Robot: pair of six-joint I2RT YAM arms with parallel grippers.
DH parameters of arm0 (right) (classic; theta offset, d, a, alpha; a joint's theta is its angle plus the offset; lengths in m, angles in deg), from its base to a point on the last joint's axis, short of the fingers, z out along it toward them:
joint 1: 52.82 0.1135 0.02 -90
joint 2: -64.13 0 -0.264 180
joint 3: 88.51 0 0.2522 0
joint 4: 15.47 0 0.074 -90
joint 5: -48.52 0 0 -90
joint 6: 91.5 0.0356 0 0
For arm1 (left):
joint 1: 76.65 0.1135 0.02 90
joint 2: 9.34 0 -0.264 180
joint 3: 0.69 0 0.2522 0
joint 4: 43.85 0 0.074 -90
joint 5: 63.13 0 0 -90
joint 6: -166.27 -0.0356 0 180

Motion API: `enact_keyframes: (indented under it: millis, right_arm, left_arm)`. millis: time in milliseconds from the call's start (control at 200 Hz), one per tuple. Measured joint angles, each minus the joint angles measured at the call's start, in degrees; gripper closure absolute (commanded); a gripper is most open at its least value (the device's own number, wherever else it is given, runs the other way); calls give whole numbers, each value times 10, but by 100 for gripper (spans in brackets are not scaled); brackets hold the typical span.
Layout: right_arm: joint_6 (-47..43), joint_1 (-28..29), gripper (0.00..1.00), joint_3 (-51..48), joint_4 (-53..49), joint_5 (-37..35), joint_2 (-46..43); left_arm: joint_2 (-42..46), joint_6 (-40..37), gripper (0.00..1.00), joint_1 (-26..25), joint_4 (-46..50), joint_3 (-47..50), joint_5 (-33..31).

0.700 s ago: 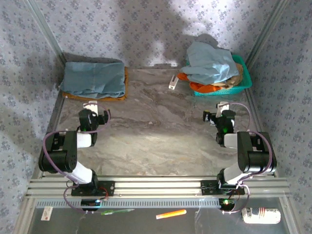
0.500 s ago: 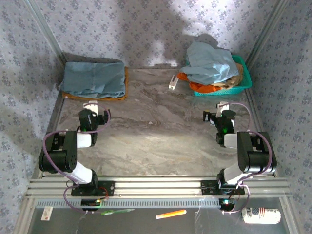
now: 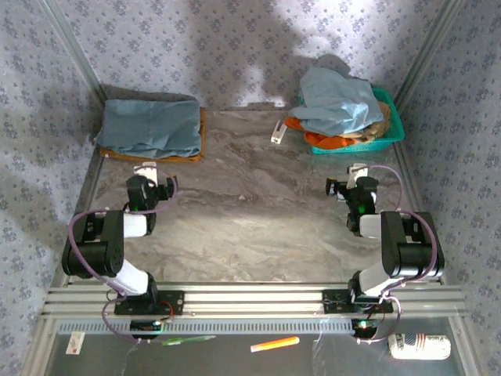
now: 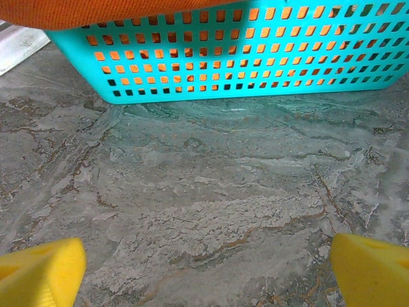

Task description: Fold and stack the trousers

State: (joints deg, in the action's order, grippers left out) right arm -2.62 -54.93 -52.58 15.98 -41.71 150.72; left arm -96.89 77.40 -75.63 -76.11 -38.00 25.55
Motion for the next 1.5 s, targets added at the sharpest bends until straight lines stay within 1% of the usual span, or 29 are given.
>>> enact_keyframes:
  millis: [720, 755, 820, 909, 1004, 1084, 1164, 1249, 1334, 1414, 1499]
  right_arm:
    - [0, 0, 0, 0, 0, 0, 0]
    - [0, 1, 0, 0, -1, -4, 0]
    - [0, 9, 0, 7, -28, -27, -7]
    - [-5, 37, 0, 39, -117, -67, -55]
    - [-9, 74, 0, 105, -226, -97, -131]
    - [11, 108, 0, 208, -350, -127, -187]
    - [61, 124, 0, 340, -472, -141, -207]
    - [149, 104, 0, 441, -562, -143, -216]
    - [213, 47, 0, 461, -603, -108, -225]
    - [252, 6, 0, 475, -648, -88, -204]
    - [274, -6, 1, 525, -682, -71, -139]
  left_arm:
    - [0, 0, 0, 0, 1, 0, -4]
    - [0, 0, 0, 0, 9, -2, -7]
    - [16, 0, 0, -1, 58, -13, -11]
    - [85, 5, 0, -2, 139, -32, -12]
    - [204, 28, 0, -5, 214, -56, -7]
    - [303, 65, 0, -8, 285, -96, 0]
    - [385, 117, 0, -12, 368, -150, 2]
    - [456, 196, 0, -14, 461, -204, -2]
    - [517, 294, 0, -16, 563, -236, -33]
    - [590, 360, 0, -14, 625, -222, -57]
    - [682, 408, 0, -14, 660, -176, -67]
